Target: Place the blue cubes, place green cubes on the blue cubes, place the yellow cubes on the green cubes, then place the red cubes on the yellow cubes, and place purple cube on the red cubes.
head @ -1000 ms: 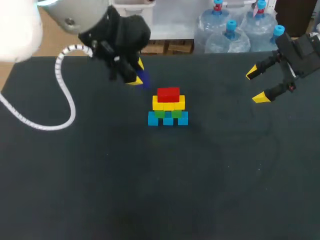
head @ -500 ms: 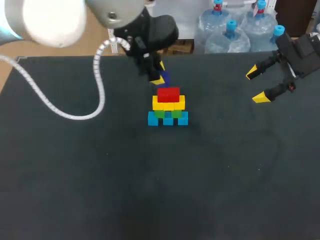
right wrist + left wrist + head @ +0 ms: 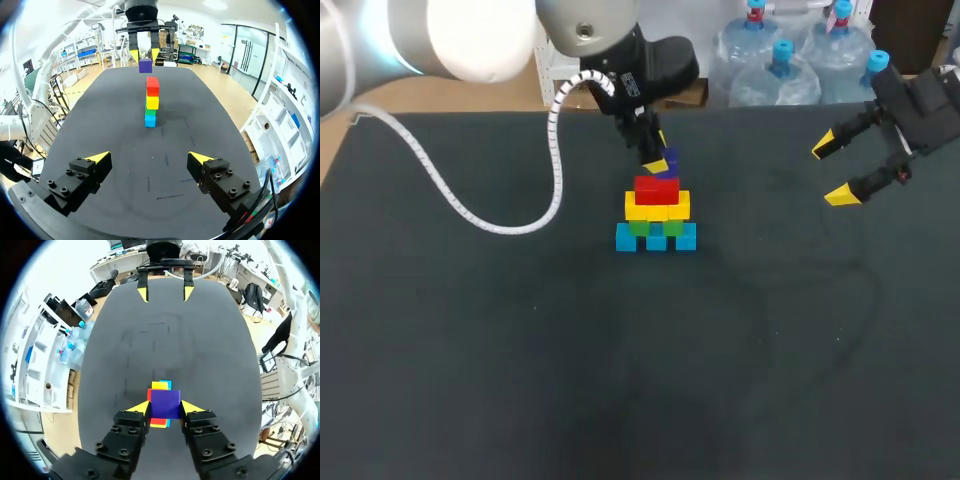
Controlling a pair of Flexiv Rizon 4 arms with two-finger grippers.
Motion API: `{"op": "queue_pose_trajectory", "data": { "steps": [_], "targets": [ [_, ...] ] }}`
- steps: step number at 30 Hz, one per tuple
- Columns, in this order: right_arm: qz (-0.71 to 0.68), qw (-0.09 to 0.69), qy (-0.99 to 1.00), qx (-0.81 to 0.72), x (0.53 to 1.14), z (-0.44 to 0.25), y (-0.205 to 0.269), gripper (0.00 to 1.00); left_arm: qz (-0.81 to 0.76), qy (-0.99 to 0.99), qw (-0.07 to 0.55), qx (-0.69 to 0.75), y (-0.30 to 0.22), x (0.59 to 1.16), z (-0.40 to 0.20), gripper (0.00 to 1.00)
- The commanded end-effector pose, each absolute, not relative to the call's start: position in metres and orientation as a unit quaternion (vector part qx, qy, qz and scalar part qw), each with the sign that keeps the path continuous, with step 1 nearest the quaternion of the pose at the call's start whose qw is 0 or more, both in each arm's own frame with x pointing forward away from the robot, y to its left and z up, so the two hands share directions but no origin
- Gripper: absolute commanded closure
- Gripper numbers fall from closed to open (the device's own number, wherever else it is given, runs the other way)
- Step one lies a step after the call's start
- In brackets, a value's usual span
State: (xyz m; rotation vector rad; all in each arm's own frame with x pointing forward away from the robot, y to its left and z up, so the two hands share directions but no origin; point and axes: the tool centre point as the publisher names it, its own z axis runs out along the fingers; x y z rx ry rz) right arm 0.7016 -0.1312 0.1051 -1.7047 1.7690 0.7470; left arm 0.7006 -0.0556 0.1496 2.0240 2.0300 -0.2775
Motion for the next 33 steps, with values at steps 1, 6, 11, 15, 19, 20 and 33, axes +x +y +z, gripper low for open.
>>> {"op": "queue_pose_trajectory", "data": {
  "steps": [1,6,11,15,19,20,33],
  "targets": [
    [0.279,0.284,0.660,-0.637,0.702,0.105,-0.131,0.00,-0.102,0.699,0.120,0.698,-0.057,0.709,0.146,1.00],
    [0.279,0.284,0.660,-0.637,0.702,0.105,-0.131,0.00,-0.103,0.702,0.118,0.695,-0.054,0.711,0.143,1.00],
    [0.279,0.284,0.660,-0.637,0.702,0.105,-0.131,0.00,-0.104,0.705,0.116,0.692,-0.053,0.710,0.141,1.00],
    [0.279,0.284,0.660,-0.637,0.702,0.105,-0.131,0.00,-0.107,0.706,0.116,0.691,-0.052,0.709,0.138,1.00],
    [0.279,0.284,0.660,-0.637,0.702,0.105,-0.131,0.00,-0.111,0.706,0.116,0.690,-0.051,0.707,0.134,1.00],
    [0.279,0.284,0.660,-0.637,0.702,0.105,-0.131,0.00,-0.111,0.706,0.115,0.690,-0.050,0.706,0.133,1.00],
    [0.279,0.284,0.660,-0.637,0.702,0.105,-0.131,0.00,-0.113,0.706,0.112,0.690,-0.046,0.709,0.128,1.00]
  ]
}}
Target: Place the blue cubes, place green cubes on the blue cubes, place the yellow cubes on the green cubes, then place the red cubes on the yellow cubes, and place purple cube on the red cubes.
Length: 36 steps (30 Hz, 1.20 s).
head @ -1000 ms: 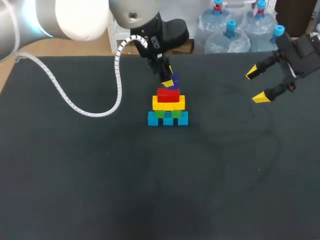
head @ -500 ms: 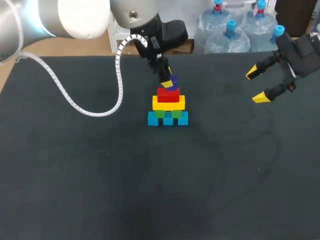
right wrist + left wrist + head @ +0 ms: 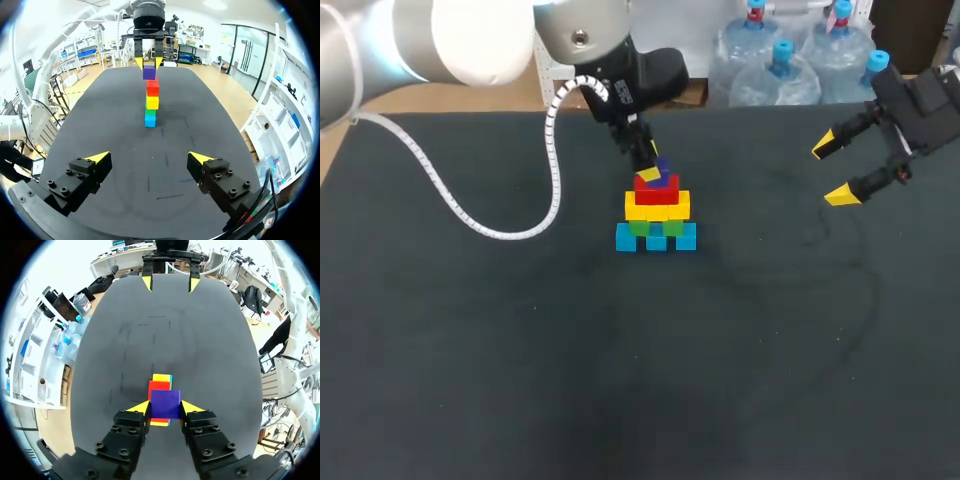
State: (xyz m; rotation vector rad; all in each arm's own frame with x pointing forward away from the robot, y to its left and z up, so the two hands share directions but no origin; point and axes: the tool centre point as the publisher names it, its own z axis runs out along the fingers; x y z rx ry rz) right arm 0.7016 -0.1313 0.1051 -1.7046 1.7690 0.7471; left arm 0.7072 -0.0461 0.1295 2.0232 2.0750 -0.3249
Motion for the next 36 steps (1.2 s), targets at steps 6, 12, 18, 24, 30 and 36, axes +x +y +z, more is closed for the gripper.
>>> {"op": "queue_pose_trajectory", "data": {
  "steps": [6,12,18,24,30,36],
  "targets": [
    [0.279,0.284,0.660,-0.637,0.7017,0.1049,-0.1312,0.00,-0.116,0.704,0.112,0.692,-0.0476,0.7098,0.1257,1.00],
    [0.279,0.284,0.660,-0.637,0.7017,0.1049,-0.1312,0.00,-0.117,0.702,0.112,0.694,-0.0490,0.7117,0.1248,1.00],
    [0.279,0.284,0.660,-0.637,0.7017,0.1049,-0.1312,0.00,-0.118,0.701,0.109,0.695,-0.0488,0.7124,0.1233,1.00],
    [0.279,0.284,0.660,-0.637,0.7017,0.1049,-0.1312,0.00,-0.119,0.701,0.106,0.695,-0.0478,0.7126,0.1214,1.00],
    [0.279,0.284,0.660,-0.637,0.7017,0.1049,-0.1312,0.00,-0.119,0.701,0.105,0.695,-0.0480,0.7138,0.1213,1.00],
    [0.279,0.284,0.660,-0.637,0.7017,0.1049,-0.1312,0.00,-0.118,0.700,0.106,0.696,-0.0481,0.7149,0.1214,1.00]
  ]
}}
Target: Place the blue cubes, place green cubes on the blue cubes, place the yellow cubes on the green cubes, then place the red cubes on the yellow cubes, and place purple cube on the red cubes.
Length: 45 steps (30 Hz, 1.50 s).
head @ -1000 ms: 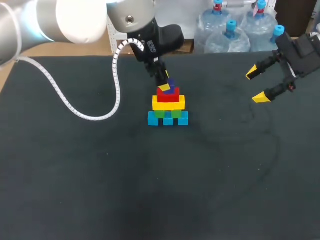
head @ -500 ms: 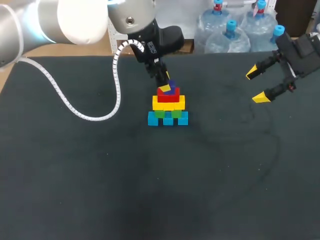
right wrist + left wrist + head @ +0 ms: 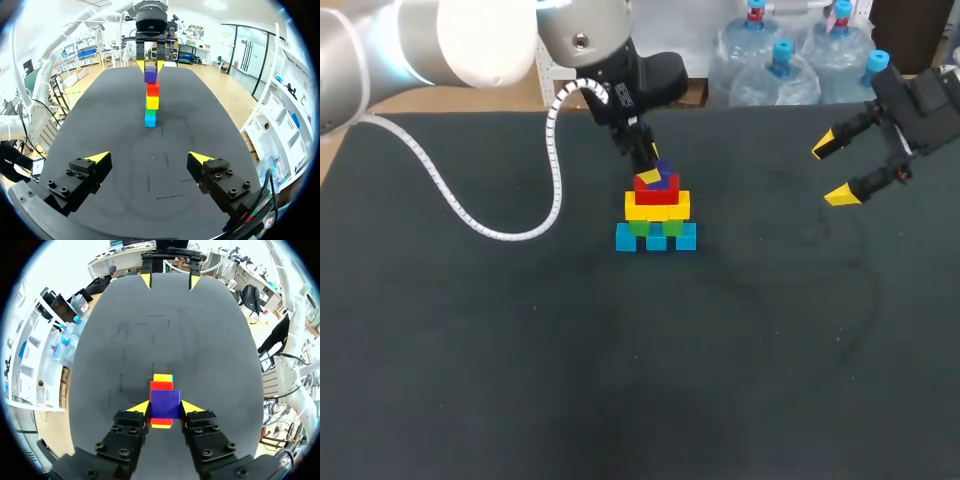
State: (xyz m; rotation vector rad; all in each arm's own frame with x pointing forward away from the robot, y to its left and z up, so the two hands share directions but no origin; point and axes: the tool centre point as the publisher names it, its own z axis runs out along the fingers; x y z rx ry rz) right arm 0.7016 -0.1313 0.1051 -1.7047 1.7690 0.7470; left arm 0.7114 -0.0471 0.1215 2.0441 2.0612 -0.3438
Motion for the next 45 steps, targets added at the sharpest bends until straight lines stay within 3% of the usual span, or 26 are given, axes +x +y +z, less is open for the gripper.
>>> {"op": "queue_pose_trajectory", "data": {
  "steps": [1,5,17,21,29,45],
  "targets": [
    [0.279,0.284,0.660,-0.637,0.7017,0.1049,-0.1312,0.00,-0.118,0.700,0.106,0.696,-0.0481,0.7150,0.1214,1.00],
    [0.279,0.284,0.660,-0.637,0.7017,0.1049,-0.1312,0.00,-0.119,0.700,0.105,0.697,-0.0482,0.7155,0.1204,1.00],
    [0.279,0.284,0.660,-0.637,0.7017,0.1049,-0.1312,0.00,-0.120,0.698,0.105,0.698,-0.0486,0.7164,0.1200,0.84],
    [0.279,0.284,0.660,-0.637,0.7017,0.1049,-0.1312,0.00,-0.120,0.698,0.104,0.698,-0.0485,0.7166,0.1199,0.70],
    [0.279,0.284,0.660,-0.637,0.7017,0.1049,-0.1312,0.00,-0.120,0.698,0.103,0.698,-0.0484,0.7170,0.1197,0.59],
    [0.279,0.284,0.660,-0.637,0.7017,0.1049,-0.1312,0.00,-0.121,0.697,0.103,0.699,-0.0492,0.7176,0.1194,0.56]
  ]
}}
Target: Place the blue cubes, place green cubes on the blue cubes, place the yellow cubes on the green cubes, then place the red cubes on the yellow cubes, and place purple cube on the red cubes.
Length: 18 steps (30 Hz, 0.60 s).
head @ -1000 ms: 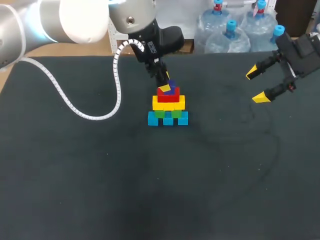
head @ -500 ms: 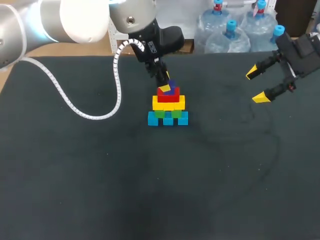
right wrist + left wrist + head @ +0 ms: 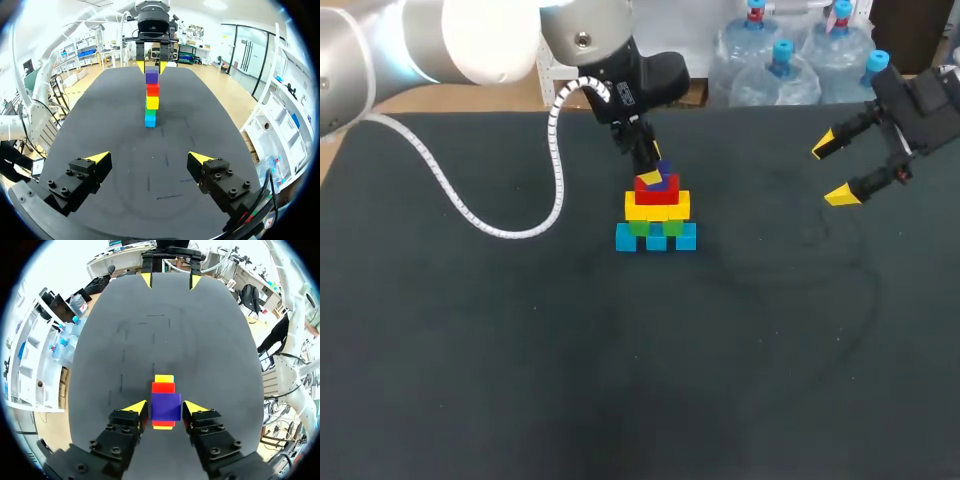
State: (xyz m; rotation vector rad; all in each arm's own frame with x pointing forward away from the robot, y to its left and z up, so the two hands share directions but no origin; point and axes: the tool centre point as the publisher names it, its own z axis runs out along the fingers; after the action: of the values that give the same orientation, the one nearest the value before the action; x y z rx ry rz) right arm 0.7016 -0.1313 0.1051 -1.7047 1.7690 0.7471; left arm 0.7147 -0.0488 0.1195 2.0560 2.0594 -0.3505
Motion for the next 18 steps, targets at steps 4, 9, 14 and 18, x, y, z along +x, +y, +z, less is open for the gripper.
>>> {"op": "queue_pose_trajectory", "data": {
  "steps": [4,9,14,18],
  "targets": [
    [0.279,0.284,0.660,-0.637,0.702,0.105,-0.131,0.00,-0.120,0.696,0.104,0.700,-0.049,0.718,0.120,0.56],
    [0.279,0.284,0.660,-0.637,0.702,0.105,-0.131,0.00,-0.119,0.696,0.104,0.700,-0.049,0.718,0.120,0.56],
    [0.279,0.284,0.660,-0.637,0.702,0.105,-0.131,0.00,-0.118,0.696,0.105,0.700,-0.048,0.719,0.122,0.55],
    [0.279,0.284,0.660,-0.637,0.702,0.105,-0.131,0.00,-0.122,0.689,0.118,0.704,-0.049,0.714,0.132,0.31]
  ]
}}
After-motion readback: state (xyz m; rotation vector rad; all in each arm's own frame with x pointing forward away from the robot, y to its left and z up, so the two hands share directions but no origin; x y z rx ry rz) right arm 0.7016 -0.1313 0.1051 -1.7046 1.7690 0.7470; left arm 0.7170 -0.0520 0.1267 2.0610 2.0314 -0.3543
